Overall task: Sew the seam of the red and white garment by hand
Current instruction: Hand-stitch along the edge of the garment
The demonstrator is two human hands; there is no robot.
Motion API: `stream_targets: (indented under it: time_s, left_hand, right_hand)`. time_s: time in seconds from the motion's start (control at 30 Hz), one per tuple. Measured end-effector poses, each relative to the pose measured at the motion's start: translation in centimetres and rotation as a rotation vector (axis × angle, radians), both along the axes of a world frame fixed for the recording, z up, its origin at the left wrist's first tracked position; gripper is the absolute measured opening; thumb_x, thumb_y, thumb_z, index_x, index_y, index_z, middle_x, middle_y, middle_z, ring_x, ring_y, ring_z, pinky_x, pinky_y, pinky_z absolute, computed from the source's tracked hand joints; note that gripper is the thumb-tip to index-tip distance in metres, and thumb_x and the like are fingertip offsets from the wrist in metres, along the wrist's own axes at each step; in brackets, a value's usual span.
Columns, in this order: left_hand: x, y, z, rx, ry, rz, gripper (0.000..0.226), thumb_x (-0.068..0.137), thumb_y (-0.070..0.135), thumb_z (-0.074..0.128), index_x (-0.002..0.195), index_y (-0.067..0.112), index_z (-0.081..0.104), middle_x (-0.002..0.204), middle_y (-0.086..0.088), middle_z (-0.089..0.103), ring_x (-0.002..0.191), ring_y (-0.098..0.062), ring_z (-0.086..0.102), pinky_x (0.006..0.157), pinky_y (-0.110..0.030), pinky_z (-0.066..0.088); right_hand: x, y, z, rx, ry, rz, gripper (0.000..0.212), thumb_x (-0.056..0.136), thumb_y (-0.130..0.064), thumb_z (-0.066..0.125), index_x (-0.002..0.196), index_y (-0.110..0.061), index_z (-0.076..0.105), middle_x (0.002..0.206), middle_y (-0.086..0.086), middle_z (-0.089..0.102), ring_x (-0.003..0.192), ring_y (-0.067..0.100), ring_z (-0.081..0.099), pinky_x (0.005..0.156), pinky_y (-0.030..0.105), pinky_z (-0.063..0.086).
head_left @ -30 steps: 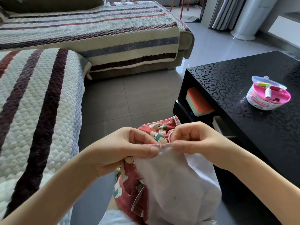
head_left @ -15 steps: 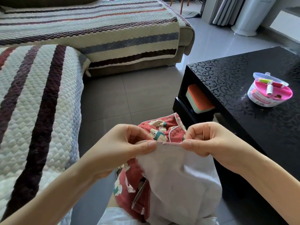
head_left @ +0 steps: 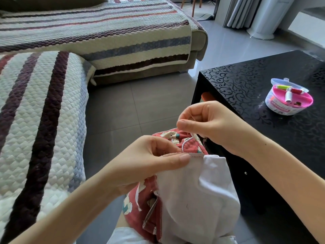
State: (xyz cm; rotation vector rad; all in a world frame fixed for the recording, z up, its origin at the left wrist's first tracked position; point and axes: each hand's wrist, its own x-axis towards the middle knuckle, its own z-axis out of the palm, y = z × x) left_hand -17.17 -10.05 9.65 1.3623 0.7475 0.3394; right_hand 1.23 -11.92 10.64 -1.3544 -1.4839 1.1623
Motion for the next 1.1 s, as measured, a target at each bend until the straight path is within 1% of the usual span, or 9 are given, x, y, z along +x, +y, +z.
stream_targets:
  time_s: [0.13, 0.3, 0.4, 0.5, 0.63, 0.77, 0.87, 1.0, 1.1]
  left_hand:
    - [0.2, -0.1, -0.5, 0.064, 0.042, 0.016, 0.006, 0.064, 0.025, 0.078, 0.066, 0.020, 0.076, 0.066, 0.004, 0.067, 0.064, -0.005, 0.059, 0.062, -0.016, 0.044]
    - [0.4, -0.6, -0.5, 0.031, 0.094, -0.070, 0.025, 0.073, 0.008, 0.081, 0.054, 0.020, 0.070, 0.056, 0.009, 0.061, 0.055, -0.002, 0.053, 0.055, -0.014, 0.041]
    - [0.5, -0.6, -0.7, 0.010, 0.091, -0.088, 0.007, 0.067, 0.015, 0.081, 0.066, 0.013, 0.075, 0.068, -0.001, 0.067, 0.065, -0.009, 0.059, 0.065, -0.022, 0.046]
    - [0.3, -0.3, -1.0, -0.014, 0.098, -0.088, 0.023, 0.062, 0.020, 0.080, 0.073, 0.001, 0.071, 0.073, -0.011, 0.064, 0.068, -0.018, 0.058, 0.066, -0.030, 0.045]
    - [0.3, -0.6, -0.6, -0.073, 0.110, -0.122, 0.020, 0.058, 0.019, 0.088, 0.062, 0.010, 0.070, 0.063, -0.002, 0.061, 0.058, -0.010, 0.055, 0.056, -0.019, 0.042]
    - [0.4, -0.5, -1.1, -0.141, 0.097, -0.056, 0.031, 0.055, 0.022, 0.090, 0.071, 0.003, 0.072, 0.071, -0.007, 0.064, 0.066, -0.014, 0.059, 0.063, -0.023, 0.047]
    - [0.2, -0.5, -0.9, -0.195, 0.040, 0.025, 0.013, 0.061, 0.014, 0.080, 0.065, 0.005, 0.071, 0.062, 0.000, 0.066, 0.059, -0.005, 0.061, 0.056, -0.015, 0.047]
    - [-0.1, -0.2, -1.0, -0.192, 0.021, 0.095, 0.007, 0.070, 0.002, 0.072, 0.072, -0.001, 0.066, 0.061, 0.005, 0.068, 0.062, 0.004, 0.064, 0.056, -0.007, 0.044]
    - [-0.6, 0.1, -0.9, -0.152, 0.037, 0.103, 0.010, 0.067, 0.008, 0.073, 0.072, 0.001, 0.069, 0.059, 0.006, 0.067, 0.056, 0.003, 0.061, 0.051, -0.007, 0.042]
  right_hand:
    - [-0.8, 0.8, 0.1, 0.046, -0.085, 0.018, 0.012, 0.083, -0.012, 0.070, 0.072, -0.011, 0.066, 0.063, 0.006, 0.058, 0.061, 0.017, 0.049, 0.062, 0.033, 0.041]
    - [-1.9, 1.3, -0.6, 0.205, -0.229, -0.046, 0.024, 0.087, -0.011, 0.068, 0.067, -0.020, 0.058, 0.053, -0.003, 0.048, 0.049, 0.006, 0.040, 0.051, 0.017, 0.036]
    - [-2.4, 1.4, -1.3, 0.256, -0.281, -0.055, 0.021, 0.087, -0.013, 0.068, 0.069, -0.019, 0.058, 0.053, -0.002, 0.050, 0.048, 0.006, 0.039, 0.051, 0.012, 0.032]
    - [-2.2, 1.6, -2.1, 0.275, -0.272, -0.126, 0.019, 0.087, -0.017, 0.068, 0.070, -0.017, 0.060, 0.051, -0.010, 0.050, 0.047, 0.005, 0.041, 0.051, 0.011, 0.032]
    - [-2.7, 1.5, -3.1, 0.315, -0.245, -0.202, 0.018, 0.084, -0.026, 0.066, 0.069, -0.021, 0.059, 0.053, -0.009, 0.052, 0.049, 0.004, 0.044, 0.053, 0.013, 0.033]
    - [-2.1, 1.0, -2.5, 0.222, -0.108, -0.171, 0.014, 0.083, -0.019, 0.073, 0.082, -0.007, 0.067, 0.049, 0.005, 0.047, 0.048, 0.008, 0.039, 0.051, 0.027, 0.036]
    - [-0.4, -0.3, -2.2, 0.092, 0.003, -0.036, 0.037, 0.077, -0.041, 0.072, 0.105, -0.018, 0.067, 0.046, 0.002, 0.036, 0.047, 0.013, 0.031, 0.047, 0.031, 0.025]
    - [0.8, -1.6, -3.4, -0.037, -0.023, 0.192, 0.046, 0.071, -0.061, 0.073, 0.091, -0.020, 0.074, 0.069, 0.040, 0.050, 0.066, 0.019, 0.042, 0.060, 0.034, 0.031]
    - [1.4, -2.2, -3.6, -0.066, -0.072, 0.208, 0.030, 0.074, -0.044, 0.077, 0.077, -0.015, 0.073, 0.062, 0.028, 0.048, 0.059, 0.018, 0.038, 0.052, 0.033, 0.026]
